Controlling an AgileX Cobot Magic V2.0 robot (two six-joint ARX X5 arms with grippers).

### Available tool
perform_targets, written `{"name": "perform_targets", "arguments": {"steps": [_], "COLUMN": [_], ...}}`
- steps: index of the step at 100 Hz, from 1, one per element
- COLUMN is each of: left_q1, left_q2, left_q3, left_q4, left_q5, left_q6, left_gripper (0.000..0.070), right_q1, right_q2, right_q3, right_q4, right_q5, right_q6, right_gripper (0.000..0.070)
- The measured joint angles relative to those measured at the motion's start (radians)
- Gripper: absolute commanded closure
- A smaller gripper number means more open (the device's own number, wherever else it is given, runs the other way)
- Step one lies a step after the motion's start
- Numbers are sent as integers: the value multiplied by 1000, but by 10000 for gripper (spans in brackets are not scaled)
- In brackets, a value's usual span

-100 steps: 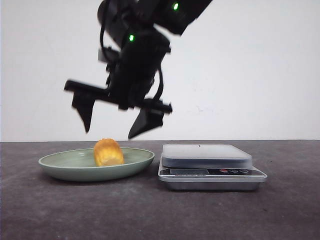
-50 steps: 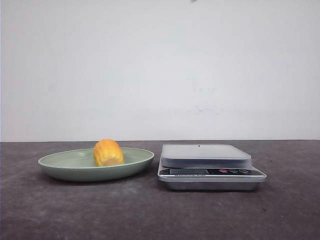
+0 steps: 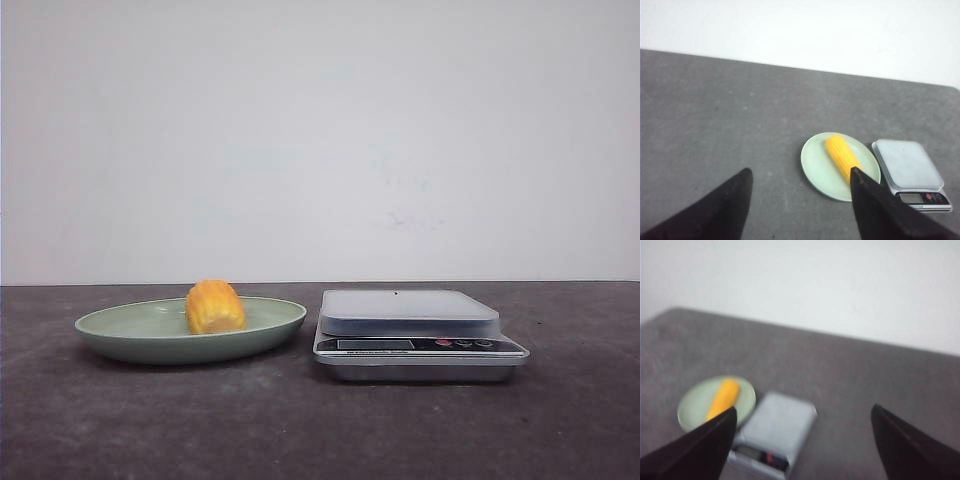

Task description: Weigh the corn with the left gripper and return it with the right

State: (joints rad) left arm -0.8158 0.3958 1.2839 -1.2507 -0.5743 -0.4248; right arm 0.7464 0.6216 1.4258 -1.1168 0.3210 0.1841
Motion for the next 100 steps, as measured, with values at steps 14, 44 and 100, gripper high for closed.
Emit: {"name": "perform_targets", "arguments": {"steps": [14,44,100], "left_q1": [0,0,0], "left_q2": [-6,-18,-18], "left_q3": [-81,-289,-335], "left_q4": [75,321,470], "left_q5": [7,59,58], "left_q6": [14,59,85], "left_gripper": [349,572,683], "right_q1": [0,0,1], "right_q2": [-84,-229,-241], "right_q3": [-50,-322,-571], "right_q4": [-47,159,372], "right_q5": [-4,-31,-58], "right_q6": [4,5,13], "right_gripper": [157,525,690]}}
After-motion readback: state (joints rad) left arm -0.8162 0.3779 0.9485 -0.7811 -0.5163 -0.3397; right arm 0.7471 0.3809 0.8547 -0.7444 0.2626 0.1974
